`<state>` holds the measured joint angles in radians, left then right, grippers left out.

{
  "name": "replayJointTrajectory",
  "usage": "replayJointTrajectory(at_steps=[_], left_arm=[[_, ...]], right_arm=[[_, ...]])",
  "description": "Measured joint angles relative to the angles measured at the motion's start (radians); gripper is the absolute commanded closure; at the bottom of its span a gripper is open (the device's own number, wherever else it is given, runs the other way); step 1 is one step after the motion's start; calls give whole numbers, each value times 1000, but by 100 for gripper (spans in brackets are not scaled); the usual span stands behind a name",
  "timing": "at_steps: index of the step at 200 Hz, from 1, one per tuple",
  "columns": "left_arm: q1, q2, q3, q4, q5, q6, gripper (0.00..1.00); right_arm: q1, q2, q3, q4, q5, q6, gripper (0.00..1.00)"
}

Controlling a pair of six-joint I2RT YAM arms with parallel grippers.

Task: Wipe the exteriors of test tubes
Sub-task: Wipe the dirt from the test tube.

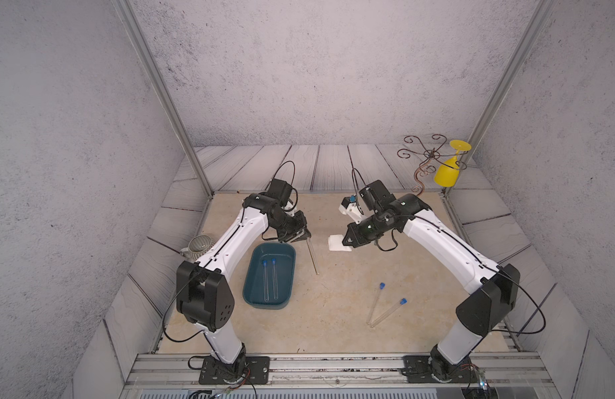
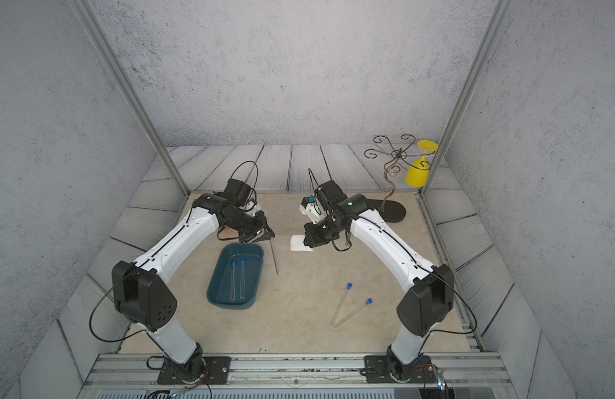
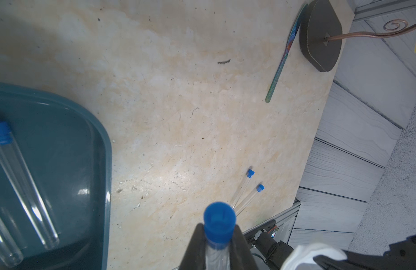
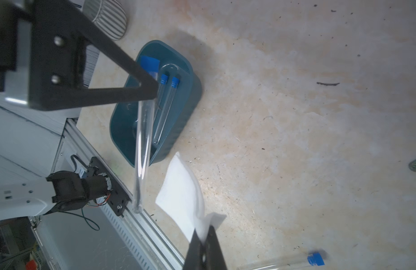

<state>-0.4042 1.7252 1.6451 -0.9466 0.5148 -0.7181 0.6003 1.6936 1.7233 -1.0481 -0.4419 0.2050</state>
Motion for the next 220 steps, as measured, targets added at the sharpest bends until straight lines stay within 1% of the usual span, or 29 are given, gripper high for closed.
replayJointTrajectory(at_steps=[30,78,134,220], left_arm=[[-16,11,34,2,-3,-4,89],[-39,11,35,3,-2,-12,89],[-45,43,78,11,-2,-23,89],[-60,47,92,11,13,-43,89]], right_arm=[[13,33,4,-42,-11,0,96],[42,98,57,-71,-13,0,96],[95,98,76,-66,-64,-24,97],[96,99,92,-39,-102,-34,97]])
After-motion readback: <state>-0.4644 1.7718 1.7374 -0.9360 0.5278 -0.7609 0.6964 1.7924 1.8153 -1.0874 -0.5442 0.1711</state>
